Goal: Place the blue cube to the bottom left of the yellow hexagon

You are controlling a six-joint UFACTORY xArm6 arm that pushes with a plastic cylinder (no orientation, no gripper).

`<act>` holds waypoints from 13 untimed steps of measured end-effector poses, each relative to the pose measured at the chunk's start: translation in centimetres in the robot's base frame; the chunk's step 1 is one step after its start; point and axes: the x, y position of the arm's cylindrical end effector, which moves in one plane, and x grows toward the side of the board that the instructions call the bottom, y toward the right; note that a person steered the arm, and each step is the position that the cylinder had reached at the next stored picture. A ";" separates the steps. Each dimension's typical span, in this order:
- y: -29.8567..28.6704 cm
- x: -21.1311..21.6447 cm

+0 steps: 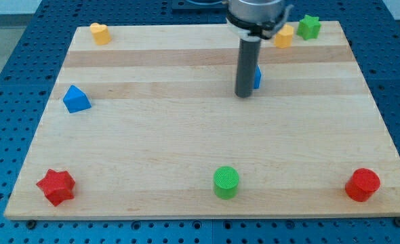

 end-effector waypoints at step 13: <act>-0.7 -16.7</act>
